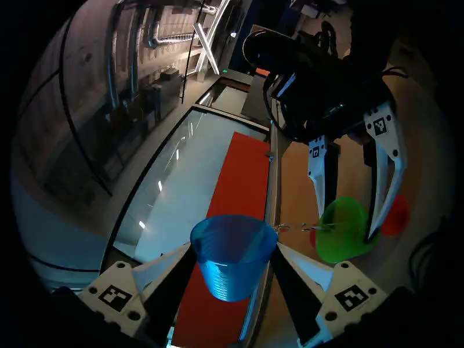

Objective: Pour water

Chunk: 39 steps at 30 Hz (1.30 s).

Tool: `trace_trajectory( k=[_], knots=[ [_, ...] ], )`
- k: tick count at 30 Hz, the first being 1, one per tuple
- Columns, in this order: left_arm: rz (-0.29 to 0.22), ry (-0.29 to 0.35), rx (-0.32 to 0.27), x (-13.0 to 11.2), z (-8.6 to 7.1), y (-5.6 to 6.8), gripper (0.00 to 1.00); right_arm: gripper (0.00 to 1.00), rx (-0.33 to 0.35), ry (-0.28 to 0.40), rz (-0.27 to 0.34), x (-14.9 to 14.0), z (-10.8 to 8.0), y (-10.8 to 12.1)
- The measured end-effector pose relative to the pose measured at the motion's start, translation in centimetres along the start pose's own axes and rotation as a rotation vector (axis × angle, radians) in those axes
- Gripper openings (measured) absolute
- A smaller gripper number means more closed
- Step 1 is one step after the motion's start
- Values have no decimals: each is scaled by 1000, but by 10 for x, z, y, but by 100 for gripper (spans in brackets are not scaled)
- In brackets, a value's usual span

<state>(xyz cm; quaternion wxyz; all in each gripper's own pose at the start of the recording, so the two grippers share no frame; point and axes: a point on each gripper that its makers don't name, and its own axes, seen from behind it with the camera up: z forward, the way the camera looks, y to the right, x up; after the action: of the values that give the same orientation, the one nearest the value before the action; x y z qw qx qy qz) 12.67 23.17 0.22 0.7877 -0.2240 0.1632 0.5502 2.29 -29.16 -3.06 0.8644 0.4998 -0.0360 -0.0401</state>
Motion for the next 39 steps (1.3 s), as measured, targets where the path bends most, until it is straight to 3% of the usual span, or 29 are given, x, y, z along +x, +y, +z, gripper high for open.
trace_trajectory(
  k=[39],
  knots=[
    [165,10,35,12,2,-12,85,90,-7,7,-14,6,-2,1]
  ],
)
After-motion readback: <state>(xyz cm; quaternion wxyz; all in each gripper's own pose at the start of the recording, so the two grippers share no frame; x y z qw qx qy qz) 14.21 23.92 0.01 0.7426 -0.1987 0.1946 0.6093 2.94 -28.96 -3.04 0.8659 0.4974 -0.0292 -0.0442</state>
